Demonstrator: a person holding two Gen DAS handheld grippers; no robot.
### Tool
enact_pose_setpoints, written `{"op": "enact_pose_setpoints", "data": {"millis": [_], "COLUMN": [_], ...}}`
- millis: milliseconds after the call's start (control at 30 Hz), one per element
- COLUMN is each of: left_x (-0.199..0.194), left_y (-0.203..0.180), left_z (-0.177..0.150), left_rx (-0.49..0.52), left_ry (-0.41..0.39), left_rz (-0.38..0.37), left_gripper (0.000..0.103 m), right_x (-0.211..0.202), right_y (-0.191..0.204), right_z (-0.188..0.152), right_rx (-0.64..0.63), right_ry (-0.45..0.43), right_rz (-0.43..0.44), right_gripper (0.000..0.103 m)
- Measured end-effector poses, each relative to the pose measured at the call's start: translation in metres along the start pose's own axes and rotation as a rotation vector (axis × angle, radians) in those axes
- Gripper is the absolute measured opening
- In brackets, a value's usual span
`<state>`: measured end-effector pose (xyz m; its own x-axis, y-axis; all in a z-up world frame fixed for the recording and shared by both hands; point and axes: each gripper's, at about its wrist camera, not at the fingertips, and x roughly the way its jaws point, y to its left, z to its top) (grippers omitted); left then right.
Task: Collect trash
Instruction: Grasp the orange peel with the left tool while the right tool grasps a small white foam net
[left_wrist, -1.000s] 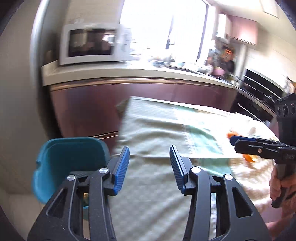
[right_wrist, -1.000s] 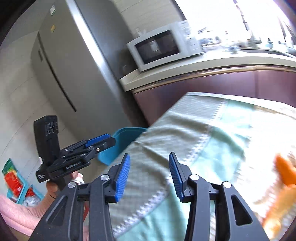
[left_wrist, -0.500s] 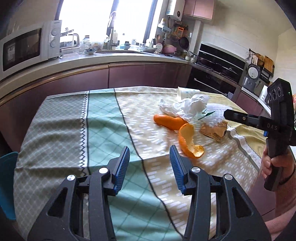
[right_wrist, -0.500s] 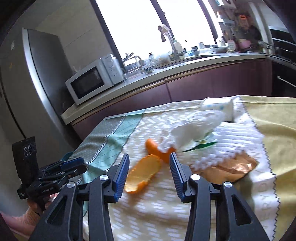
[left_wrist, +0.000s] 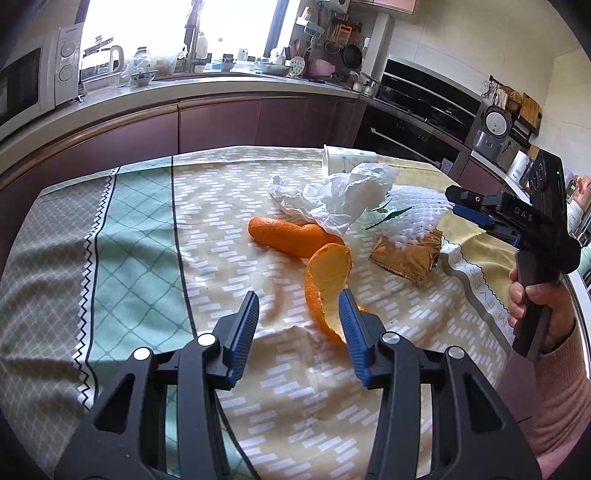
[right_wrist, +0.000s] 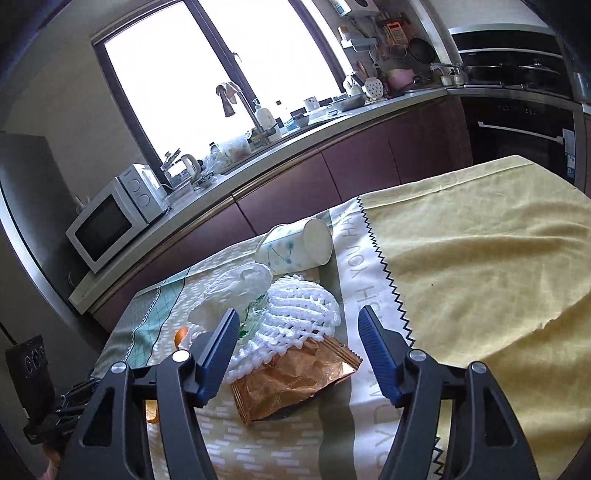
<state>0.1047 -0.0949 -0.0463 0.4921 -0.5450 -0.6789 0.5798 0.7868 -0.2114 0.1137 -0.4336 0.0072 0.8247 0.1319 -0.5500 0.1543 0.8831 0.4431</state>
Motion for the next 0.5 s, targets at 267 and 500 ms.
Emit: {"op": "enact_pose_setpoints", "data": {"millis": [267, 500], "left_x": [0.031, 0.041], "left_y": [-0.005, -0.003], "left_z": [0.004, 0.003], "left_rx": [-0.016, -0.05], "left_ry": [0.086, 0.119], "left_rz": [-0.018, -0.048], "left_gripper": [0.036, 0.011], "right_x": [0.008, -0.01], "right_y": [-0.002, -0.001], "right_z": [-0.001, -0.002], "right_rx": [0.033, 0.037], "right_ry": [0.021, -0.02], "right_rz": [0.061, 0.078], "right_gripper": [0.021, 0.007]}}
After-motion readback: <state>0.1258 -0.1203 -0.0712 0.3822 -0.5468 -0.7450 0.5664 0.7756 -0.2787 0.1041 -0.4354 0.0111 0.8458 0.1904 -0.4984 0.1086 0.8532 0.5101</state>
